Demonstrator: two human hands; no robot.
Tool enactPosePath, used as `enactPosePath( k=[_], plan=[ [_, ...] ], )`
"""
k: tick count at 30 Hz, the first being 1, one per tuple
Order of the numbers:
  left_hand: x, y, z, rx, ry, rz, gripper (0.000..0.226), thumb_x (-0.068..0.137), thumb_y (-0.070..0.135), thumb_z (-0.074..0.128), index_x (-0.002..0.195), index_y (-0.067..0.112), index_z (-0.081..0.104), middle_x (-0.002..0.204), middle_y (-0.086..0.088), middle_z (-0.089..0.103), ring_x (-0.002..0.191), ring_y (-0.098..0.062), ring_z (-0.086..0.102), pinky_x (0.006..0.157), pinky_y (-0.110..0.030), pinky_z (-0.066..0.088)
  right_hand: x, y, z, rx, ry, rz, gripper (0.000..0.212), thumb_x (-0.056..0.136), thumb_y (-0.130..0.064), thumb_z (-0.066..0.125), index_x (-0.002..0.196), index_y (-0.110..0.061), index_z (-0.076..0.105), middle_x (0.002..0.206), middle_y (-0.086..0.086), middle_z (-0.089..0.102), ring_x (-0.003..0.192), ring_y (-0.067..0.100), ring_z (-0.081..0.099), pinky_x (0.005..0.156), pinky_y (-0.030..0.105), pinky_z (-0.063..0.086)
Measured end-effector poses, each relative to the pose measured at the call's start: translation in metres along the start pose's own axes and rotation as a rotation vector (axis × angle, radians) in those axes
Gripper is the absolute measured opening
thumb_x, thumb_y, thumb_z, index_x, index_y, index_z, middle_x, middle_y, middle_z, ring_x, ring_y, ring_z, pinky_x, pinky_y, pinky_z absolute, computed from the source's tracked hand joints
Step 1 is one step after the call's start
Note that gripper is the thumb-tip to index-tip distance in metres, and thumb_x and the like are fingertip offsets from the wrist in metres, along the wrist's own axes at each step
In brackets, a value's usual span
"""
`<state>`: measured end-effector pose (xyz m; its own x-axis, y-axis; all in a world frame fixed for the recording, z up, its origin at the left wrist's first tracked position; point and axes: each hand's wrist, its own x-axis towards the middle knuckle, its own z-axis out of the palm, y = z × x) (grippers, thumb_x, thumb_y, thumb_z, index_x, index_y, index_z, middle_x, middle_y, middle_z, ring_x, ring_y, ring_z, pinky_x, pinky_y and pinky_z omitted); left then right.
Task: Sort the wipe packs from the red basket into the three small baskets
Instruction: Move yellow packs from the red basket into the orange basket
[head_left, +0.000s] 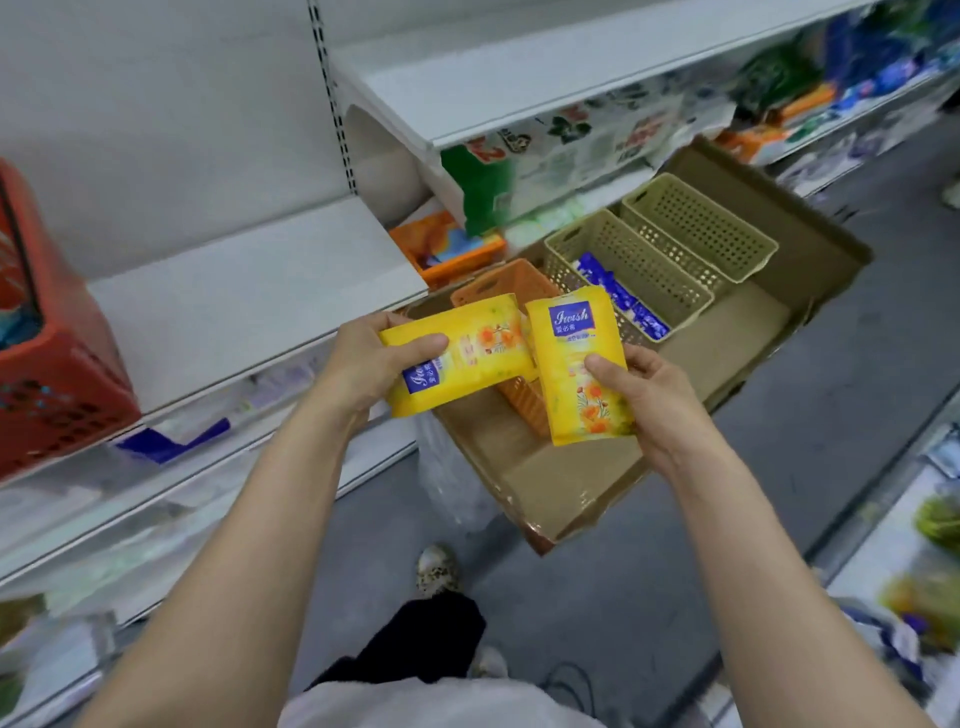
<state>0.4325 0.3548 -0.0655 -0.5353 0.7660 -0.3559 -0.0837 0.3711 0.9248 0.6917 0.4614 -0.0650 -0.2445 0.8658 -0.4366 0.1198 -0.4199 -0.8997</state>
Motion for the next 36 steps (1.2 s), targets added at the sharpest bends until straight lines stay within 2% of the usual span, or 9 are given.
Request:
enactPosePath(
  k=[3,7,12,14,18,21,25,31,36],
  plan=[
    [0.033,0.004,0.012,0.010,0.001,-0.019,0.039,0.068,0.026,0.088,0.098,0.014,0.066,0.082,-0.003,0.072,0.060,-0.008,0.069,0.054,-0.027,0.054,0.034,-0.007,-0.010,-0.067,0.004,0.006,0.042,0.080,-0.018,0.080,0.118,-0.009,0.064,0.104,0.010,0.075,0.086,0.024,0.074,0.076,0.038,0.060],
    [0.077,0.010,0.028,-0.038,-0.006,-0.046,0.033,0.069,0.021,0.087,0.095,0.019,0.066,0.087,-0.002,0.071,0.059,-0.004,0.069,0.047,-0.019,0.051,0.085,-0.025,-0.019,-0.171,0.018,-0.019,0.043,0.079,-0.015,0.081,0.118,-0.007,0.063,0.106,0.011,0.074,0.091,0.026,0.072,0.081,0.040,0.060],
    [0.113,0.015,0.038,-0.030,0.039,-0.123,0.041,0.071,0.020,0.086,0.106,0.017,0.066,0.091,0.001,0.071,0.063,-0.004,0.069,0.049,-0.018,0.052,0.146,-0.036,-0.013,-0.378,-0.050,0.006,0.034,0.074,-0.014,0.085,0.103,-0.014,0.067,0.101,0.009,0.075,0.080,0.020,0.073,0.072,0.036,0.061],
    [0.123,0.011,0.036,-0.054,0.096,-0.154,0.044,0.071,0.019,0.086,0.110,0.013,0.066,0.090,-0.001,0.071,0.062,-0.004,0.069,0.049,-0.019,0.052,0.170,-0.032,-0.008,-0.508,-0.114,0.026,0.032,0.073,-0.014,0.086,0.099,-0.017,0.067,0.099,0.009,0.074,0.083,0.023,0.072,0.077,0.042,0.061],
    [0.138,-0.005,0.034,-0.050,0.196,-0.210,0.047,0.071,0.025,0.086,0.112,0.014,0.067,0.097,-0.003,0.070,0.078,-0.014,0.068,0.062,-0.027,0.052,0.225,-0.017,-0.002,-1.015,-0.392,0.023,0.045,0.072,-0.024,0.087,0.113,-0.017,0.070,0.112,0.006,0.070,0.100,0.023,0.069,0.091,0.043,0.055],
    [0.136,-0.021,0.046,-0.111,0.261,-0.249,0.043,0.072,0.019,0.085,0.111,0.014,0.066,0.094,0.000,0.070,0.071,-0.009,0.068,0.057,-0.023,0.052,0.256,-0.001,0.005,-1.442,-0.656,-0.021,0.062,0.074,-0.037,0.085,0.130,-0.022,0.063,0.131,0.003,0.062,0.116,0.022,0.060,0.091,0.025,0.045],
    [0.119,-0.040,0.075,-0.161,0.311,-0.318,0.037,0.073,0.015,0.083,0.106,0.012,0.066,0.092,-0.004,0.071,0.065,-0.008,0.069,0.055,-0.021,0.053,0.282,0.022,0.013,-1.728,-0.947,-0.039,0.064,0.076,-0.043,0.081,0.133,-0.027,0.059,0.145,-0.001,0.050,0.128,0.023,0.049,0.096,0.028,0.039],
    [0.094,-0.058,0.111,-0.239,0.498,-0.359,0.033,0.073,0.013,0.084,0.100,0.015,0.065,0.082,-0.001,0.069,0.056,-0.003,0.067,0.047,-0.017,0.050,0.295,0.058,0.024,-1.773,-1.193,-0.059,0.060,0.079,-0.042,0.079,0.134,-0.028,0.059,0.139,0.001,0.052,0.122,0.024,0.053,0.093,0.032,0.043],
    [0.079,-0.064,0.124,-0.265,0.581,-0.396,0.041,0.072,0.014,0.085,0.106,0.011,0.064,0.086,-0.003,0.069,0.058,-0.004,0.069,0.050,-0.017,0.051,0.284,0.082,0.010,-1.729,-1.126,-0.321,0.052,0.085,-0.035,0.074,0.133,-0.026,0.059,0.133,0.006,0.060,0.121,0.028,0.056,0.100,0.035,0.046]
  ],
)
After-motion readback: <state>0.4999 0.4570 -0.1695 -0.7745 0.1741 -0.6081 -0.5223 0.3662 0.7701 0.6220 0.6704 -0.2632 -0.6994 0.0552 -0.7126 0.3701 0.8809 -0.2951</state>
